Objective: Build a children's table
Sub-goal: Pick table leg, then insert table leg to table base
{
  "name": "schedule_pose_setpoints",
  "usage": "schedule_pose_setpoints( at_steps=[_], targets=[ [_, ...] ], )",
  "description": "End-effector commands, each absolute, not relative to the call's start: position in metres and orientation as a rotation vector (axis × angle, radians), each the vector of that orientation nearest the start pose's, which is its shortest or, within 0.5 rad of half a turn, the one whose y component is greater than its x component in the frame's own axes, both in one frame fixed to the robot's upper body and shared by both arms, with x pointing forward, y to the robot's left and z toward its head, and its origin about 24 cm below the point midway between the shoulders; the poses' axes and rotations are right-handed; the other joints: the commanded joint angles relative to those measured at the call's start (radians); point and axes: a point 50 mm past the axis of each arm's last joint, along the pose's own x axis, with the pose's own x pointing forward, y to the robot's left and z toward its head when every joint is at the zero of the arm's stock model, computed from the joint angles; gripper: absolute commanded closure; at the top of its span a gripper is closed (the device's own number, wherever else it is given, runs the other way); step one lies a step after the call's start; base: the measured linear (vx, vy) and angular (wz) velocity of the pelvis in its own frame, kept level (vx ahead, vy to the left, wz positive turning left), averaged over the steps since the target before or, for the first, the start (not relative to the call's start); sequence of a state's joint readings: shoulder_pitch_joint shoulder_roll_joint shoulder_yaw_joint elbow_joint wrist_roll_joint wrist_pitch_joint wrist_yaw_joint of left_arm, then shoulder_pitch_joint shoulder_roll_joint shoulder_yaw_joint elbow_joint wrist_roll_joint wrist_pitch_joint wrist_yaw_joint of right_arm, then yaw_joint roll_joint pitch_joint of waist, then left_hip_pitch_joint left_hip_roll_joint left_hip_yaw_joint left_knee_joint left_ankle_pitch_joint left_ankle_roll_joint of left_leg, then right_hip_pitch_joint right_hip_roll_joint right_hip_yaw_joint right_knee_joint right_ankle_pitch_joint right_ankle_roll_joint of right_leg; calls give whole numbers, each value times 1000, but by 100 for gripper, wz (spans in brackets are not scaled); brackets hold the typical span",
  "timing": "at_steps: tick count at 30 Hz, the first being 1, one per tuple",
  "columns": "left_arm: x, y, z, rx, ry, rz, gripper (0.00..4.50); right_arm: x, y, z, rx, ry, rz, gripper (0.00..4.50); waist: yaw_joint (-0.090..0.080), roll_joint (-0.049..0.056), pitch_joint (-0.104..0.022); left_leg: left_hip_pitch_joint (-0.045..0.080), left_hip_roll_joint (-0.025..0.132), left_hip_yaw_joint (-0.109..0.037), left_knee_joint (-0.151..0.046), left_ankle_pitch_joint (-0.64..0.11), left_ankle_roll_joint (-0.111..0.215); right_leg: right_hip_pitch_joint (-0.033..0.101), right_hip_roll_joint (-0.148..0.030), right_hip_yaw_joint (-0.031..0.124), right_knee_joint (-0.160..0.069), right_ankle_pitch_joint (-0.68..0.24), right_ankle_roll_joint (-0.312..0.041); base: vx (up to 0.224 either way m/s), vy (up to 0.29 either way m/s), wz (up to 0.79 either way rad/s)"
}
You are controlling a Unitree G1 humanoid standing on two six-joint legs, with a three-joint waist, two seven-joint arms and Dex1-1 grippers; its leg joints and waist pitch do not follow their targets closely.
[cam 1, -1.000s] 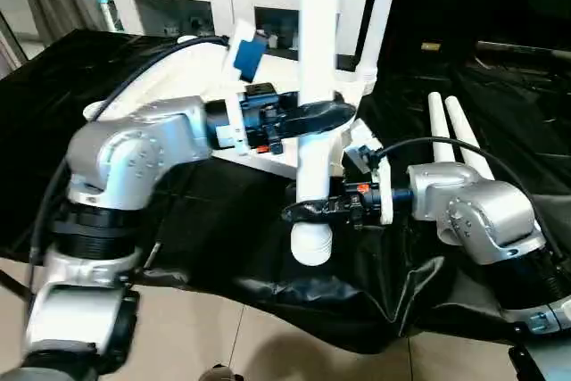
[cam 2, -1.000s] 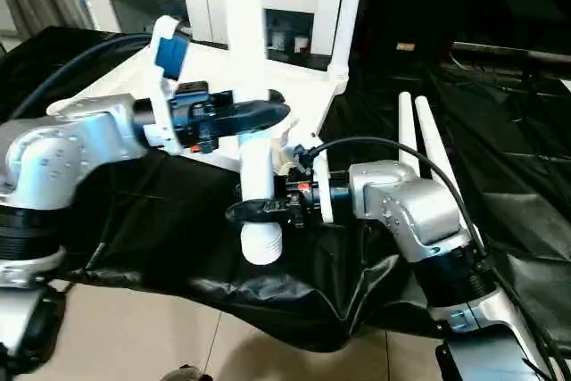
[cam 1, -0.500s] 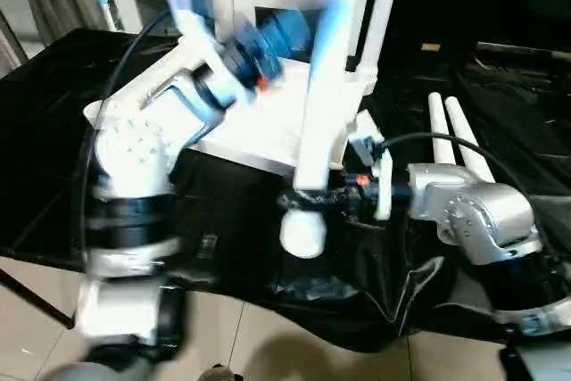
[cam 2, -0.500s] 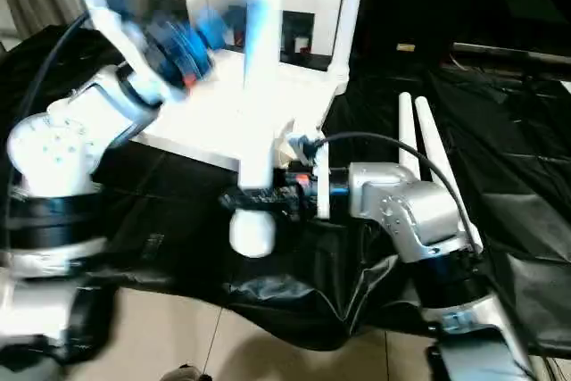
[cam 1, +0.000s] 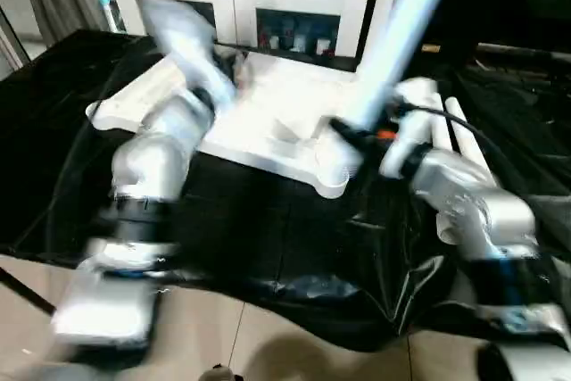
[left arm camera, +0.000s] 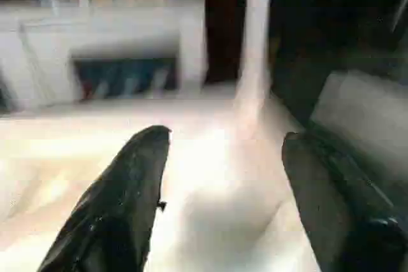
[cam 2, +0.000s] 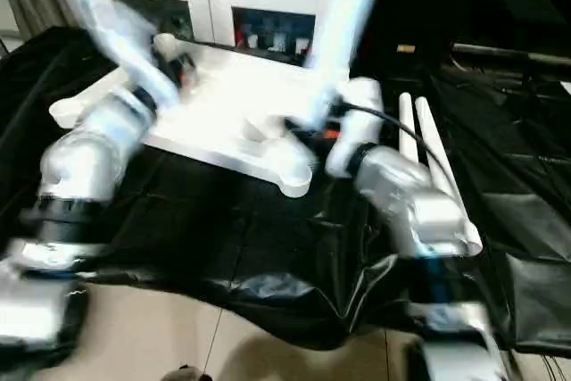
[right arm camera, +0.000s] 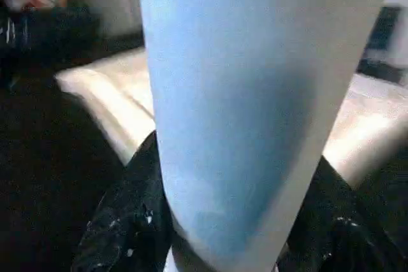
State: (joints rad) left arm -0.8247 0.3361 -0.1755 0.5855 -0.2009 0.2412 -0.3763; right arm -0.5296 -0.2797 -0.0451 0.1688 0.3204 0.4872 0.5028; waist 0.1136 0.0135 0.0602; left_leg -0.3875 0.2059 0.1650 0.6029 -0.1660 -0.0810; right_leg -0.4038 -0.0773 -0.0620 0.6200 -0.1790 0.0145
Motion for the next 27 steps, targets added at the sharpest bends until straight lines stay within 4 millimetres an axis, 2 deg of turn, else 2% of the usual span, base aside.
schedule_pose_setpoints(
  at_steps=[1, 2, 3, 4, 5, 6, 8, 10, 11, 12, 14, 15, 17, 18, 21, 24, 25, 26, 27],
  targets=[
    [385, 132, 133, 409, 98, -520, 127, 337, -156, 127, 43, 88, 542, 266, 0, 10, -96, 18, 7, -8, -64, -87, -77, 59, -44, 34, -51, -33, -80, 0, 0, 0],
    [384, 133, 131, 428, 105, -524, 127, 336, -157, 127, 41, 88, 533, 266, -2, 18, -96, 17, 6, -6, -60, -79, -68, 59, -43, 34, -48, 31, -131, 0, 0, 0],
    [384, 133, 125, 364, 129, -531, 127, 334, -159, 125, 30, 89, 496, 266, -4, 15, -96, 15, 5, -4, -60, -74, -66, 62, -43, 34, -43, 61, -158, 0, 0, 0],
    [383, 130, 118, 338, 140, -546, 127, 333, -162, 122, 14, 87, 454, 266, -3, 9, -96, 13, 3, -2, -58, -64, -53, 66, -44, 34, -42, 97, -199, 0, 0, 0],
    [383, 127, 112, 330, 146, -566, 127, 331, -163, 118, 9, 89, 432, 266, -2, 5, -96, 15, 2, 2, -57, -73, -39, 66, -46, 35, -42, 100, -222, 0, 0, 0],
    [383, 123, 105, 334, 158, -601, 127, 330, -163, 115, 5, 94, 420, 266, -2, -1, -95, 15, 2, 4, -57, -73, -26, 67, -46, 36, -45, 96, -229, 0, 0, 0],
    [384, 118, 98, 408, 167, -667, 127, 328, -163, 111, -4, 97, 419, 266, -1, 4, -94, 17, 4, 4, -59, -92, -4, 69, -51, 38, -49, 45, -227, 0, 0, 0],
    [384, 117, 96, 426, 172, -688, 99, 327, -162, 110, -6, 97, 421, 266, 0, 4, -92, 18, 7, 3, -61, -112, -1, 68, -54, 38, -54, 11, -224, 0, 0, 0],
    [385, 117, 94, 460, 200, -725, 99, 326, -162, 110, -6, 94, 425, 266, -4, 6, -87, 18, 8, 3, -63, -129, -3, 65, -55, 39, -55, -11, -225, 0, 0, 0],
    [385, 117, 93, 493, 227, -757, 92, 325, -162, 111, -4, 92, 429, 266, -5, 4, -85, 19, 4, 5, -63, -137, 2, 63, -52, 38, -64, -33, -218, 0, 0, 0],
    [388, 118, 92, 599, 303, -825, 79, 322, -163, 113, -5, 86, 436, 266, -9, 13, -75, 26, 7, 4, -68, -180, -7, 56, -52, 41, -71, -97, -201, 0, 0, 0],
    [389, 119, 93, 637, 315, -828, 65, 321, -164, 114, -6, 85, 436, 266, -10, 10, -74, 25, 7, 4, -69, -186, -8, 58, -52, 41, -73, -109, -197, 0, 0, 0],
    [390, 119, 94, 684, 326, -825, 48, 319, -165, 115, -8, 85, 435, 266, -12, 8, -67, 23, 7, 2, -71, -197, -10, 60, -54, 41, -73, -142, -194, 0, 0, 0],
    [392, 118, 95, 721, 339, -818, 48, 315, -166, 114, -14, 90, 430, 266, -16, 18, -57, 24, 6, 3, -72, -209, -10, 53, -51, 42, -81, -163, -189, 0, 0, 0],
    [394, 116, 96, 769, 341, -804, 5, 311, -168, 114, -19, 95, 423, 266, -20, 13, -60, 20, 5, 1, -72, -192, -4, 60, -51, 40, -77, -137, -197, 0, 0, 0],
    [396, 112, 95, 797, 343, -795, 2, 305, -171, 113, -25, 102, 415, 266, -33, 20, -49, 19, 3, 1, -72, -204, 6, 56, -46, 39, -83, -128, -203, 0, 0, 0],
    [396, 110, 95, 808, 345, -797, 1, 303, -172, 113, -26, 104, 413, 266, -36, 16, -50, 18, 3, -1, -72, -198, 12, 60, -47, 39, -81, -121, -205, 0, 0, 0],
    [396, 108, 93, 798, 358, -799, 0, 300, -173, 113, -28, 108, 411, 266, -38, 24, -44, 17, 3, 0, -72, -190, 19, 57, -49, 40, -81, -118, -210, 0, 0, 0],
    [395, 106, 92, 795, 363, -801, 0, 299, -174, 114, -29, 110, 410, 266, -40, 24, -42, 18, 3, 0, -73, -197, 22, 56, -48, 39, -85, -127, -212, 0, 0, 0]
  ],
)
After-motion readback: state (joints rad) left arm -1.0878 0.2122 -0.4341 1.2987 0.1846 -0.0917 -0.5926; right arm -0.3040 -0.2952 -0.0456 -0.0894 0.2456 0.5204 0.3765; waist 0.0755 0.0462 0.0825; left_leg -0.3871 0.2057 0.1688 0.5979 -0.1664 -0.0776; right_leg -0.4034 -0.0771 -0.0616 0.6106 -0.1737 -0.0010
